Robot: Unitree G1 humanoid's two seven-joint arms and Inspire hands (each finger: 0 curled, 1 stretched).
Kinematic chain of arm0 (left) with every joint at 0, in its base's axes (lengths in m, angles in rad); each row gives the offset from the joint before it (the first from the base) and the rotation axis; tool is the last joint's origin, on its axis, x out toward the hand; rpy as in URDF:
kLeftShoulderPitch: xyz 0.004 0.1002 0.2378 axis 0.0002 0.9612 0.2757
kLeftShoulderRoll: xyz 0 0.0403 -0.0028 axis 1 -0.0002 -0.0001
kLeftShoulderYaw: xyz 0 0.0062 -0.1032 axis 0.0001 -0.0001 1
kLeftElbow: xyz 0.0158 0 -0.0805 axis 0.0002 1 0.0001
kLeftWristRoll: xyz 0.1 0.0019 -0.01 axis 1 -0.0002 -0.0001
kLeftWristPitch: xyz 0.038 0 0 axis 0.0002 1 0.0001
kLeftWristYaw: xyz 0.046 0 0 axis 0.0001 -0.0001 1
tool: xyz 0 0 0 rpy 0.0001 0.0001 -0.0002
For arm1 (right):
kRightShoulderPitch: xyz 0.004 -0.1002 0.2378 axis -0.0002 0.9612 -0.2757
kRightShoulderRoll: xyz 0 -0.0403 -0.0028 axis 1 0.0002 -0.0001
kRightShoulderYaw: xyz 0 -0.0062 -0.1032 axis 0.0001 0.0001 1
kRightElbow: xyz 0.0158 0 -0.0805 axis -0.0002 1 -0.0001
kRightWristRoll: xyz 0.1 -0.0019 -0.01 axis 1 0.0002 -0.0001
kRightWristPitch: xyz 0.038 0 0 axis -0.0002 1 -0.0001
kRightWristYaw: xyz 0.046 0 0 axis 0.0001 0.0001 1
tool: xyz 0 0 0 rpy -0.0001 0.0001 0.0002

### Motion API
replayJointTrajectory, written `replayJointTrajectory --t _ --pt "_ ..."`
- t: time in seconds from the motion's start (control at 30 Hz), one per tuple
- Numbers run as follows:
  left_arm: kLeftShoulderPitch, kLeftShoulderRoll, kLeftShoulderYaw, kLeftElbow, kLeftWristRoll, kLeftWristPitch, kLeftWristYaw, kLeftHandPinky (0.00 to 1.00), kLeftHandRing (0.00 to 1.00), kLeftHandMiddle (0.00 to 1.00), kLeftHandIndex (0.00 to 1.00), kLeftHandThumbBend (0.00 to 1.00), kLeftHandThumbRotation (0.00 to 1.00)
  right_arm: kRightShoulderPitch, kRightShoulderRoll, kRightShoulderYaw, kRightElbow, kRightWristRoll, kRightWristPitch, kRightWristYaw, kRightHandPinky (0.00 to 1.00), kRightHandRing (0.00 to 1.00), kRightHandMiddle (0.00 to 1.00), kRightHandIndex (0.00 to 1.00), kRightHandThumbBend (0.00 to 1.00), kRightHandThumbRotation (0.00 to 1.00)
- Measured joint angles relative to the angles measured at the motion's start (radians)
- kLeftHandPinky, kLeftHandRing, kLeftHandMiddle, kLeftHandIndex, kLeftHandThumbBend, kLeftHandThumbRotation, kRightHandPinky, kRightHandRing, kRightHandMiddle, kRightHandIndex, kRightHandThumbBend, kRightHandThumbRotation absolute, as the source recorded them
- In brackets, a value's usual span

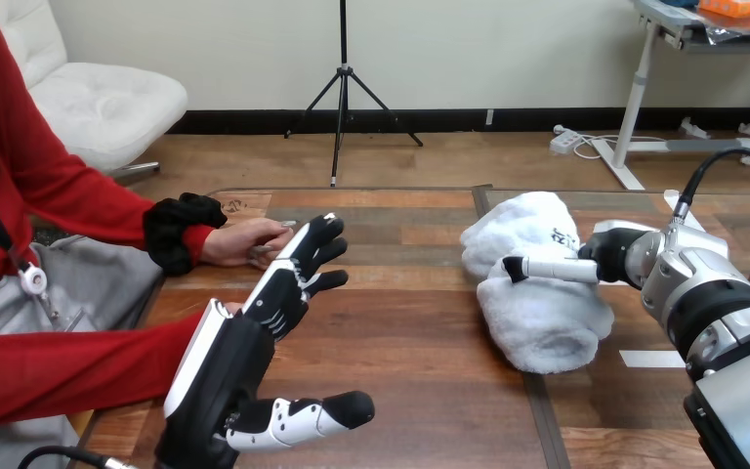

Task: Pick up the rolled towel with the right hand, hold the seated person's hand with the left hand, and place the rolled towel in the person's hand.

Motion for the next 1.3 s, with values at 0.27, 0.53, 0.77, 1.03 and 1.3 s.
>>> replayJointTrajectory --t 0.27,0.53,0.77,1.03,1.3 --pt "0.001 -0.003 -0.001 0.0 -0.001 0.0 -0.004 0.83 0.92 0.95 0.94 1.0 0.5 0.0 0.008 0.032 0.0 -0.029 -0.001 0.02 1.0 1.0 1.0 0.98 0.9 1.0" --pt "0.001 -0.008 -0.001 0.0 0.002 -0.002 -0.003 0.83 0.92 0.95 0.94 1.0 0.51 -0.004 0.023 0.05 0.0 -0.039 0.011 0.024 0.71 0.95 0.98 0.94 0.92 0.99" --pt "0.001 -0.009 -0.001 0.0 0.003 -0.005 -0.003 0.83 0.92 0.95 0.94 1.0 0.51 -0.013 0.037 0.091 0.001 -0.082 0.036 0.016 0.4 0.64 0.77 0.86 0.97 0.9" --pt "0.002 -0.007 0.0 0.0 0.001 -0.008 -0.004 0.83 0.92 0.95 0.94 1.0 0.5 -0.012 0.063 0.086 0.002 -0.082 0.089 -0.133 0.22 0.36 0.54 0.95 1.0 0.66" --pt "0.005 -0.007 0.0 0.0 0.001 -0.008 -0.004 0.82 0.92 0.94 0.93 1.0 0.5 -0.01 0.078 -0.024 0.002 0.038 0.11 -0.293 0.16 0.25 0.39 0.81 1.0 0.36"
